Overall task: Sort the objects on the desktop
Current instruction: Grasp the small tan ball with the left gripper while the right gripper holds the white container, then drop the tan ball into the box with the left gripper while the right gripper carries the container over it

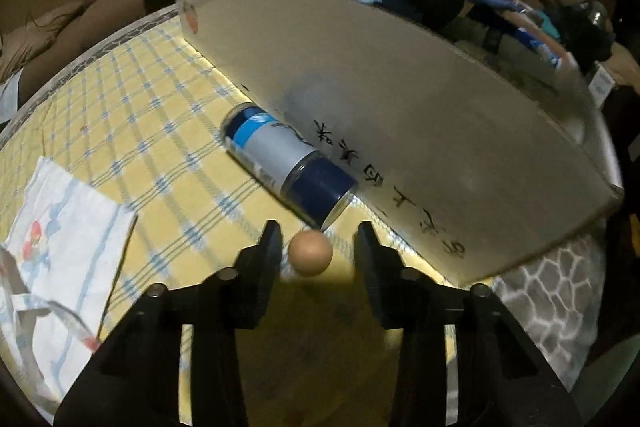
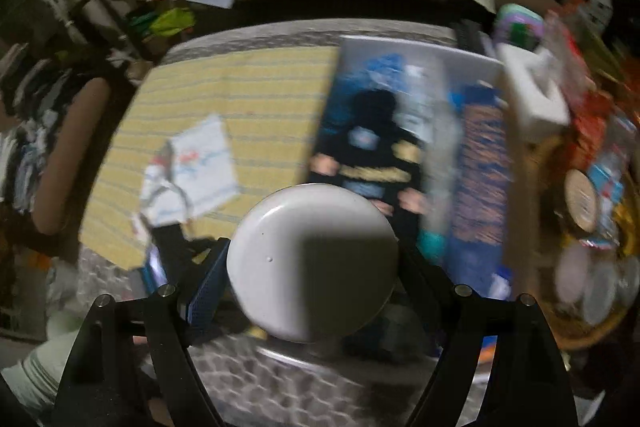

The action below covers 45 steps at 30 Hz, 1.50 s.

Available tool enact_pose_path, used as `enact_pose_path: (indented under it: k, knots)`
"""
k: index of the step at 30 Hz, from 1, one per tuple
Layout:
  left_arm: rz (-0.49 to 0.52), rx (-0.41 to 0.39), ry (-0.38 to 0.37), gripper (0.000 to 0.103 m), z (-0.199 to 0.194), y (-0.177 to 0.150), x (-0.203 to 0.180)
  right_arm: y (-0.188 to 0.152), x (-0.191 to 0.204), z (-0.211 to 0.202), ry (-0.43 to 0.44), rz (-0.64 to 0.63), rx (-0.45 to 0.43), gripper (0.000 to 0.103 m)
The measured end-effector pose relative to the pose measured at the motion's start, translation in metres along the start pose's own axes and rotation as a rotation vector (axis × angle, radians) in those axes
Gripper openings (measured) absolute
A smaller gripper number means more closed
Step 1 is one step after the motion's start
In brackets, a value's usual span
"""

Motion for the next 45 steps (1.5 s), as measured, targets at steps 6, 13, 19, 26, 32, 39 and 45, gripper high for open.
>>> enact_pose_path:
  k: [6, 13, 19, 26, 32, 39, 45]
  knots:
    - [-0.036, -0.007, 0.016, 0.021, 0.007, 0.001, 0.002, -0.045, -0.056, -0.006, -0.068, 0.080, 0.040, 0.084]
    - [-0.093, -0.038, -0.017, 0.021, -0.028, 0.008, 0.013, -0.067, -0.058, 0.008, -0.052, 0.054, 0.044, 0.084]
    - [-0.107, -0.092, -0.047, 0.021, -0.074, 0.029, 0.016, -0.065, -0.012, 0.035, -0.017, -0.052, 0.069, 0.084]
    - [-0.071, -0.140, -0.097, 0.022, -0.105, 0.072, -0.005, -0.074, -0.010, 0.068, -0.186, -0.161, 0.193, 0.084]
    - [-0.038, -0.124, -0.187, 0.022, -0.107, 0.089, -0.058, -0.091, -0.025, 0.064, -0.226, -0.174, 0.237, 0.084]
    - [0.037, -0.068, -0.184, 0.022, -0.071, 0.099, -0.107, -0.095, -0.053, 0.032, -0.064, 0.060, 0.095, 0.085]
    - [0.046, -0.028, -0.140, 0.022, -0.039, 0.097, -0.108, -0.103, -0.062, 0.004, -0.061, 0.101, -0.006, 0.084]
Point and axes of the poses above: each gripper's, at about its wrist camera, not at the fingertips, and z roughly the way its jaws point, x to its left, y to its top, the point moved 10 cm from there along z, roughly the way its jaws point, and after that the axes turned 9 degrees about -z, right-handed, at the moved point
